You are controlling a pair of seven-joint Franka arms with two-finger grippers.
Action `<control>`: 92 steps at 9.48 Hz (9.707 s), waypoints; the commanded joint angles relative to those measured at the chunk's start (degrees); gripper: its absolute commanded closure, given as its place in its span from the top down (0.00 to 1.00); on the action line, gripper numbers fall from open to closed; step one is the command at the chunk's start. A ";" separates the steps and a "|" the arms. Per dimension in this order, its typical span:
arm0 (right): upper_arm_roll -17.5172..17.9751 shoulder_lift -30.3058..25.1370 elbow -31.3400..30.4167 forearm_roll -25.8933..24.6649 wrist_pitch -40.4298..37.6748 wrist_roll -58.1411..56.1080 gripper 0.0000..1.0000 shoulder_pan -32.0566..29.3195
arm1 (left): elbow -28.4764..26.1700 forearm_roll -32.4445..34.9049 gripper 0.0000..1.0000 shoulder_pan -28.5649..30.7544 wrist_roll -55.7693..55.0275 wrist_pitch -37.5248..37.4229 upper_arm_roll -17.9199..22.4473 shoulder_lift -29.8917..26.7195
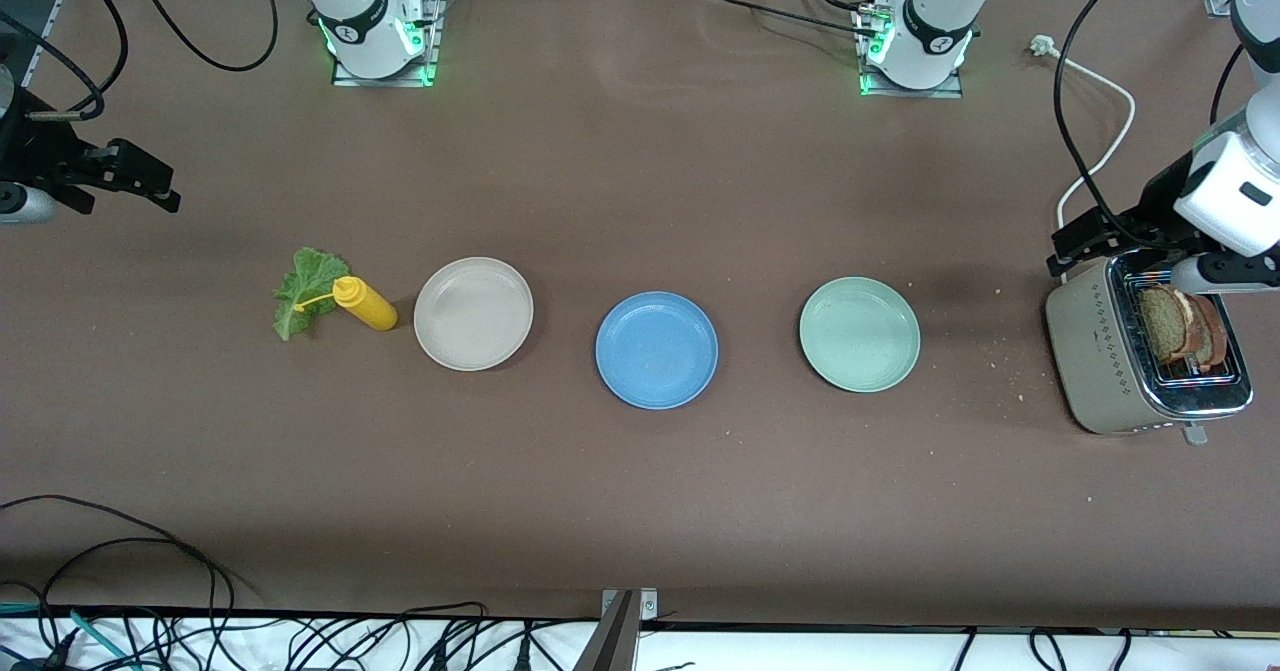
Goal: Make sandwich in blue plate with both arms
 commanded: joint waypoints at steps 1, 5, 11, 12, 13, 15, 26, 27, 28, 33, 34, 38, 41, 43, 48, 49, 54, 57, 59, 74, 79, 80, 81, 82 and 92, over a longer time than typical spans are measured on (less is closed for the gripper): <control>-0.03 -0.14 0.37 0.06 -0.30 -0.40 1.00 -0.12 | 0.13 0.57 1.00 -0.04 0.68 -0.61 -0.53 -0.58; -0.03 -0.14 0.45 0.15 -0.30 -0.40 1.00 -0.12 | 0.22 0.65 1.00 -0.04 1.02 -0.61 -0.53 -0.58; 0.23 -0.14 0.63 0.15 -0.12 -0.40 1.00 0.14 | 0.14 1.18 1.00 0.40 1.03 -0.61 -0.35 -0.58; 0.23 -0.23 0.63 0.24 -0.30 -0.40 1.00 0.14 | 0.14 1.27 1.00 0.40 1.03 -0.61 -0.27 -0.58; 0.23 -0.23 0.63 0.24 -0.39 -0.40 1.00 0.14 | 0.05 1.44 1.00 0.49 1.03 -0.61 -0.18 -0.58; 0.23 -0.23 0.63 0.24 -0.39 -0.40 1.00 0.14 | 0.05 1.45 1.00 0.58 1.20 -1.40 -0.09 -0.66; 0.23 -0.23 0.63 0.24 -0.47 -0.40 1.00 0.14 | 0.05 1.45 1.00 2.69 1.20 -1.93 -0.18 -0.84; 0.23 -0.23 0.63 0.24 -0.47 -0.40 1.00 0.14 | 0.05 1.45 1.00 3.04 1.20 -1.93 -0.18 -0.84; 0.23 -0.23 0.63 0.24 -0.47 -0.40 1.00 0.14 | 0.05 1.45 1.00 3.13 1.03 -2.19 -0.18 -0.93; 0.23 -0.23 0.63 0.15 -0.39 -0.40 1.00 0.14 | 0.13 1.45 1.00 3.04 1.29 -3.78 -0.35 -0.84; 0.23 -0.23 0.63 0.24 -0.39 -0.40 1.00 0.14 | 0.14 1.36 1.00 3.04 1.20 -3.86 -0.35 -0.93; 0.23 -0.23 0.63 0.24 -0.39 -0.40 1.00 0.14 | 0.05 1.44 1.00 3.04 1.20 -3.95 -0.53 -0.93; 0.23 -0.23 0.63 0.15 -0.39 -0.40 1.00 0.14 | 0.05 1.45 1.00 3.04 1.20 -3.95 -0.53 -0.93; 0.23 -0.14 0.63 0.15 -0.39 -0.40 1.00 0.14 | 0.05 1.36 1.00 3.04 1.20 -3.95 -0.44 -0.93; 0.23 -0.14 0.63 0.24 -0.39 -0.40 1.00 0.14 | 2.77 1.27 1.00 9.96 8.91 -3.43 0.44 1.26; 0.23 -0.23 0.63 0.24 -0.39 -0.40 1.00 0.14 | 5.73 1.36 1.00 11.46 11.72 -3.42 0.53 3.70; 0.23 -0.23 0.63 0.24 -0.39 -0.40 1.00 0.14 | 12.35 1.44 0.96 18.59 17.02 1.22 0.53 15.93; 0.23 -0.23 0.63 0.24 -0.39 -0.40 1.00 0.14 | 12.26 5.28 0.93 19.30 17.11 2.64 0.53 20.33; 0.23 -0.14 0.63 0.24 -0.39 -0.40 1.00 0.14 | 11.91 7.43 0.81 19.38 17.02 2.64 0.53 22.00; 0.23 -0.14 0.63 0.15 -0.39 -0.40 1.00 0.14 | 9.19 7.77 0.23 19.30 16.76 -1.84 0.44 25.09; 0.23 -0.23 0.63 0.15 -0.47 -0.40 1.00 0.14 | 10.41 7.95 0.00 19.30 17.02 -1.93 0.61 24.65; 0.23 -0.14 0.63 0.24 -0.47 -0.40 1.00 0.14 | 12.68 7.95 0.00 19.39 17.80 -4.28 0.53 24.39; 0.23 -0.14 0.63 0.24 -0.47 -0.40 1.00 0.14 | 16.10 7.95 0.00 19.39 19.38 -8.39 0.53 23.95; 0.23 -0.14 0.63 0.15 -0.47 -0.40 1.00 0.14 | 19.44 7.86 0.00 19.47 20.09 -12.00 0.53 23.34; 0.32 -0.23 0.63 0.24 -0.47 -0.40 1.00 0.14 | 15.45 -8.54 0.00 18.16 -12.63 -21.27 -17.98 16.21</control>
